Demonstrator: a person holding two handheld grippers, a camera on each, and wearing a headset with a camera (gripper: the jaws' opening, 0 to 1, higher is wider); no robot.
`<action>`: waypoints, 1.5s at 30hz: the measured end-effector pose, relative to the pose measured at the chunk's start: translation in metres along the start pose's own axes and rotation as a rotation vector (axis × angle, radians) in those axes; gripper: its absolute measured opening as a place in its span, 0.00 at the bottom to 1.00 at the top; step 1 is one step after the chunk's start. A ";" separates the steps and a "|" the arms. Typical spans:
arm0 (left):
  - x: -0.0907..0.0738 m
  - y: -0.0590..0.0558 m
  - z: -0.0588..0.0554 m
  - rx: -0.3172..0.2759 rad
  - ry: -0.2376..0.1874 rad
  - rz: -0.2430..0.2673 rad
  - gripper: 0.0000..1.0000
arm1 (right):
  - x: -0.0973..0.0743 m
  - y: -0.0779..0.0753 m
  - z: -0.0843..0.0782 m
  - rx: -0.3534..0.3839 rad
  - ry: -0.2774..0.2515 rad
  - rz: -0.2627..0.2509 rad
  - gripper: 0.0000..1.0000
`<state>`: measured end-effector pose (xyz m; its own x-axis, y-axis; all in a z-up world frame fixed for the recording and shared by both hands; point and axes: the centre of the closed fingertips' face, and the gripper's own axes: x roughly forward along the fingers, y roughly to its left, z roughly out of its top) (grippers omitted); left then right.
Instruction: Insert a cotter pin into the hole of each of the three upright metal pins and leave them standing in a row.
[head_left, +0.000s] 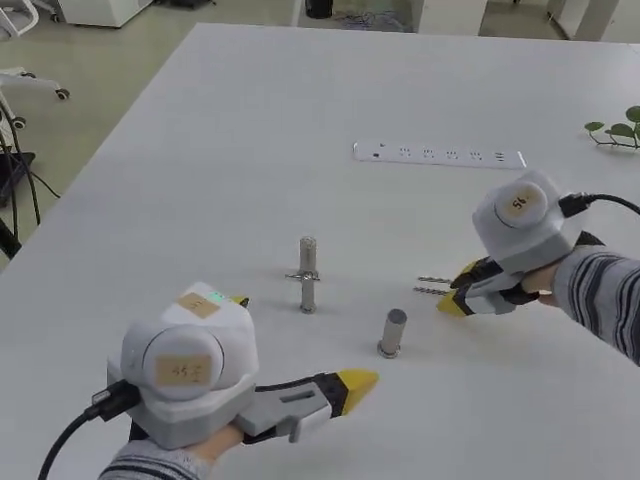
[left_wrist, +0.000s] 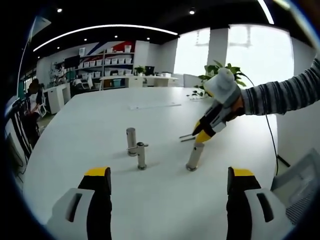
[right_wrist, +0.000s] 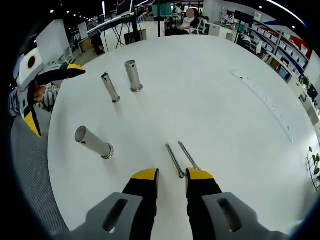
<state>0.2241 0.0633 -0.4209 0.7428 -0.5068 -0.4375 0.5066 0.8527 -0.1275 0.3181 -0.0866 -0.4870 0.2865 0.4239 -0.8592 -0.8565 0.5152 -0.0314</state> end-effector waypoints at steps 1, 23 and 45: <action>0.000 0.000 -0.001 0.003 0.004 0.001 0.97 | 0.001 0.000 0.000 -0.003 0.003 0.003 0.16; -0.001 0.000 -0.009 0.036 0.042 -0.003 0.98 | 0.003 -0.007 -0.006 -0.200 0.137 0.044 0.00; -0.003 -0.008 -0.006 0.054 0.051 -0.039 0.91 | -0.016 0.003 -0.010 -0.248 0.039 -0.009 0.00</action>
<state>0.2155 0.0586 -0.4236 0.6993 -0.5314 -0.4781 0.5588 0.8235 -0.0980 0.3065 -0.0988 -0.4787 0.2817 0.3884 -0.8774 -0.9346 0.3180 -0.1593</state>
